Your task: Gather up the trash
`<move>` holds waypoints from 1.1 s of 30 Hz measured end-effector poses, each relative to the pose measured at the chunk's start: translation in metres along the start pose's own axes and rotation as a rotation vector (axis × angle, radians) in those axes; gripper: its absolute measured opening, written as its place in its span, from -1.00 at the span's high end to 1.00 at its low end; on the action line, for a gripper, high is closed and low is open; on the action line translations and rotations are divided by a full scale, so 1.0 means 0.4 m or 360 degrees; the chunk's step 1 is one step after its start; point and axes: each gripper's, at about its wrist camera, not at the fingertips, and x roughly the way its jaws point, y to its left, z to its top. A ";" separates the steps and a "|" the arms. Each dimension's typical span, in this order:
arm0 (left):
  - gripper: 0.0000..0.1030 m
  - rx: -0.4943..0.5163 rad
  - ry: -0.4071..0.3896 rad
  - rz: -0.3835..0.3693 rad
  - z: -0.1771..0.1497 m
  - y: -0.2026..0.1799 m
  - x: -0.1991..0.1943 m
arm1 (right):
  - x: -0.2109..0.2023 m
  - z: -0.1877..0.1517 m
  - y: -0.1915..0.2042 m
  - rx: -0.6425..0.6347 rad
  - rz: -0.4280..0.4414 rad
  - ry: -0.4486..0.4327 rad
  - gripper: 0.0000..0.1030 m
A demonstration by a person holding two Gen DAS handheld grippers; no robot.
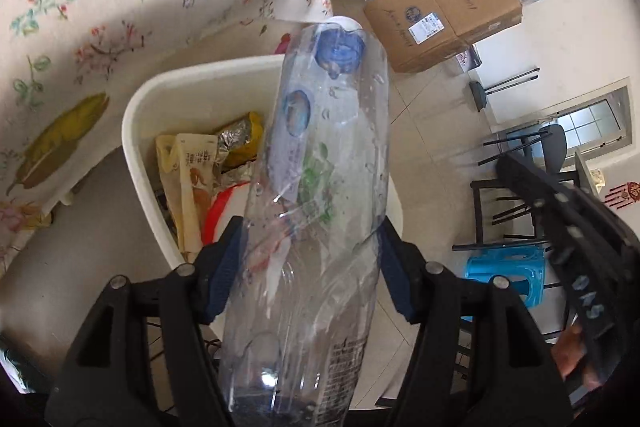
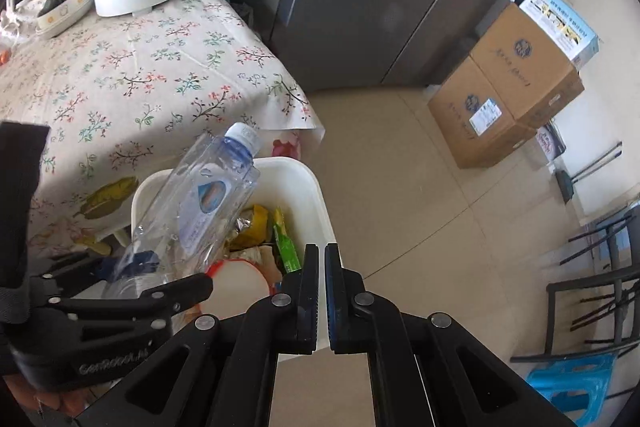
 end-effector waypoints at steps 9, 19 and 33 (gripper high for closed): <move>-0.37 0.0102 -0.0027 0.0044 0.006 -0.024 -0.022 | -0.017 0.026 0.013 0.0009 0.0067 -0.0048 0.83; -0.43 0.0120 -0.0167 0.0472 0.041 0.046 -0.272 | -0.077 0.039 0.047 0.0115 0.0409 -0.0121 -0.14; -0.95 0.0155 -0.0615 0.0749 -0.085 0.110 -0.631 | -0.278 -0.064 0.179 0.0169 0.0421 -0.0361 -0.72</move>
